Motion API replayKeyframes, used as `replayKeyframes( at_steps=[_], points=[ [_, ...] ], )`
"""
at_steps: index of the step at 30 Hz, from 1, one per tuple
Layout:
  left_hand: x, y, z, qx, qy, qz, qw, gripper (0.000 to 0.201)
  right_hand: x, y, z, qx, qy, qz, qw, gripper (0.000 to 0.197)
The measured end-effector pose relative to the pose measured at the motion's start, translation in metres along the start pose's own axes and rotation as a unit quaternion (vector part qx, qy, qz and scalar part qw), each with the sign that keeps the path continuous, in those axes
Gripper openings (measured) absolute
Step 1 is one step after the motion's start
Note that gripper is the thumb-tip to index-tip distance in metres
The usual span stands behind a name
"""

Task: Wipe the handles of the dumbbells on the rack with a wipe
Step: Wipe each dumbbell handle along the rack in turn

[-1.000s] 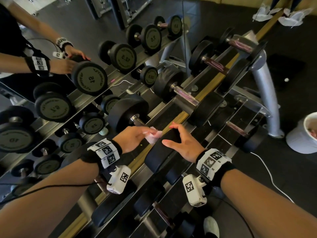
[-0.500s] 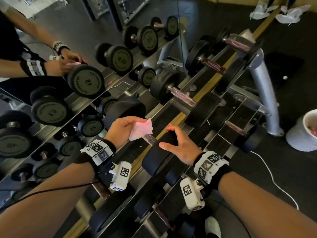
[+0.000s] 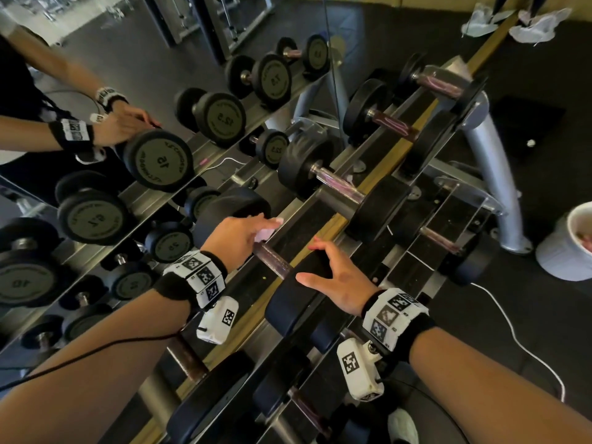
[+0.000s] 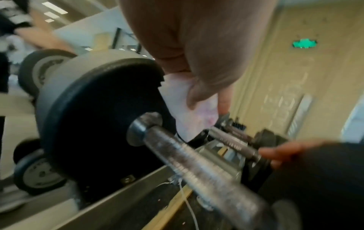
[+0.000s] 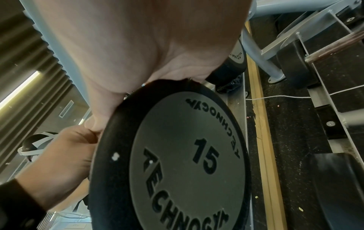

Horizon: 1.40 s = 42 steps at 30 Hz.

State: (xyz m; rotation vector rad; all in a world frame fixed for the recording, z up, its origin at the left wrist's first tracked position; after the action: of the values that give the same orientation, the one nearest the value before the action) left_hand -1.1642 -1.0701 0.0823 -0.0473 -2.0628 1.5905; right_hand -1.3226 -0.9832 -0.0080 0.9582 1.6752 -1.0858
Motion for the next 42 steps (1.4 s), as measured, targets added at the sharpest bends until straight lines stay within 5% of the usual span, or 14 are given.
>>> replayKeyframes(
  at_steps=[3,8,16,23,27,31,35,39,42],
  points=[
    [-0.002,0.010,-0.001,-0.032,0.007,0.069,0.997,0.063,0.000,0.000,0.001,0.005,-0.005,0.004,1.000,0.072],
    [-0.020,0.028,-0.012,-0.080,0.024,0.049,0.995,0.066,0.001,0.001,0.001,0.008,-0.003,0.008,1.000,0.072],
    [-0.026,0.040,-0.015,-0.112,-0.041,-0.062,0.991,0.045,-0.002,0.001,0.000,0.007,0.005,0.003,1.000,0.074],
    [-0.011,0.050,-0.024,-0.170,-0.038,-0.056,0.983,0.057,-0.002,0.000,-0.001,0.004,0.004,0.001,1.000,0.067],
    [-0.013,0.038,-0.013,-0.120,-0.069,-0.161,0.977,0.048,-0.003,0.000,-0.002,0.003,0.008,0.003,1.000,0.069],
    [-0.006,0.017,-0.004,-0.060,0.009,-0.121,0.991,0.061,-0.003,0.000,-0.003,-0.002,0.010,0.013,1.000,0.067],
    [-0.001,0.014,0.003,-0.055,0.073,-0.071,0.993,0.048,-0.002,-0.001,-0.003,0.005,0.005,0.012,1.000,0.065],
    [-0.014,0.031,-0.001,-0.074,0.046,0.072,0.994,0.046,-0.001,0.000,-0.002,0.006,0.002,0.017,1.000,0.067],
    [-0.013,0.040,-0.014,-0.071,0.057,0.077,0.993,0.051,-0.001,0.000,-0.002,0.006,0.003,0.013,1.000,0.067]
  ],
)
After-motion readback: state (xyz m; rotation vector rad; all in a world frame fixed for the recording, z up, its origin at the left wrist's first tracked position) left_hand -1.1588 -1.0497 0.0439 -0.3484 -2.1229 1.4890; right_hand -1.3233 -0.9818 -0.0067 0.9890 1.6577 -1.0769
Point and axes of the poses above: each hand's wrist, its own z-axis towards the middle knuckle, its own y-axis out of the palm, x = y × z, the point moved 9 cm from there along z, towards the middle knuckle, and after that the axes turned 5 degrees about -z, right-handed, at the moved point
